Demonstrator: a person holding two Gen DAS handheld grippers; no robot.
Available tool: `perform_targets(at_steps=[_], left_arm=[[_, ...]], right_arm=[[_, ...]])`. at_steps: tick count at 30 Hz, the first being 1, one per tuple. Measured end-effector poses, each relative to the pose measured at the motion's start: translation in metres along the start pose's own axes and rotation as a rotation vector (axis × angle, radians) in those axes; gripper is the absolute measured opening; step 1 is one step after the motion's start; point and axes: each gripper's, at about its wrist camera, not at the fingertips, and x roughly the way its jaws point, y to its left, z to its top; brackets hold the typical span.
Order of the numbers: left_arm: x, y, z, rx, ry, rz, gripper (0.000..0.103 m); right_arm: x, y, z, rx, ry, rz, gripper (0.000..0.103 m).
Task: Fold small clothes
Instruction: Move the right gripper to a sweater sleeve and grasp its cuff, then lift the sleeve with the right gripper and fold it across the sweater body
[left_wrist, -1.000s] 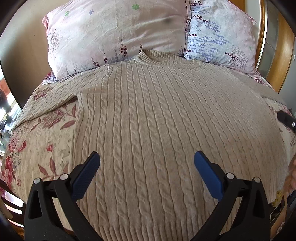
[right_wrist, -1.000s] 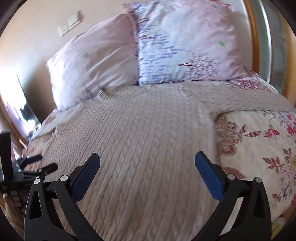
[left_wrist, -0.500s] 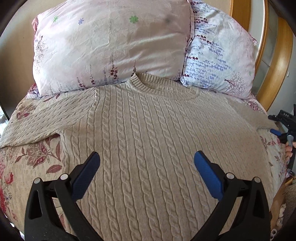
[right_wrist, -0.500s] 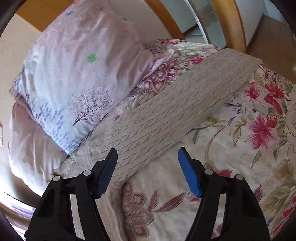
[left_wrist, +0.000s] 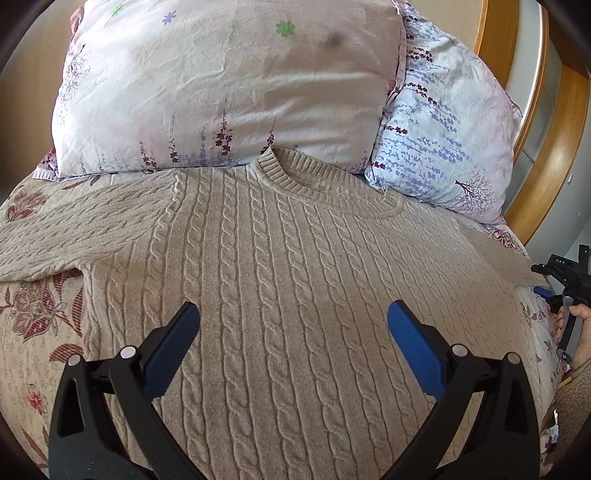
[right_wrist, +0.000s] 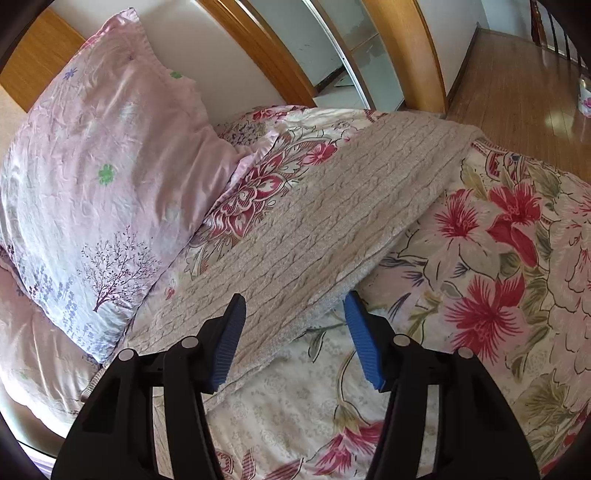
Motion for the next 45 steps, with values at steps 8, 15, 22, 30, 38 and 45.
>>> perform_targets(at_steps=[8, 15, 22, 30, 38, 45], left_arm=[[0.005, 0.005, 0.001, -0.021, -0.004, -0.051, 0.101], [0.009, 0.018, 0.002, -0.104, -0.001, -0.122, 0.101], [0.009, 0.025, 0.002, -0.154, -0.016, -0.163, 0.101], [0.009, 0.027, 0.002, -0.167, -0.026, -0.217, 0.101], [0.009, 0.034, 0.002, -0.202, -0.025, -0.264, 0.101], [0.002, 0.03, 0.001, -0.194, -0.039, -0.29, 0.101]], right_arm=[[0.006, -0.019, 0.01, 0.074, -0.042, -0.014, 0.015], [-0.005, 0.004, 0.008, -0.059, -0.108, -0.038, 0.011], [-0.034, 0.069, -0.004, -0.278, -0.187, 0.087, 0.011], [-0.034, 0.171, -0.092, -0.586, -0.029, 0.352, 0.01], [0.009, 0.206, -0.185, -0.74, 0.222, 0.35, 0.01], [0.011, 0.187, -0.165, -0.548, 0.303, 0.423, 0.045]])
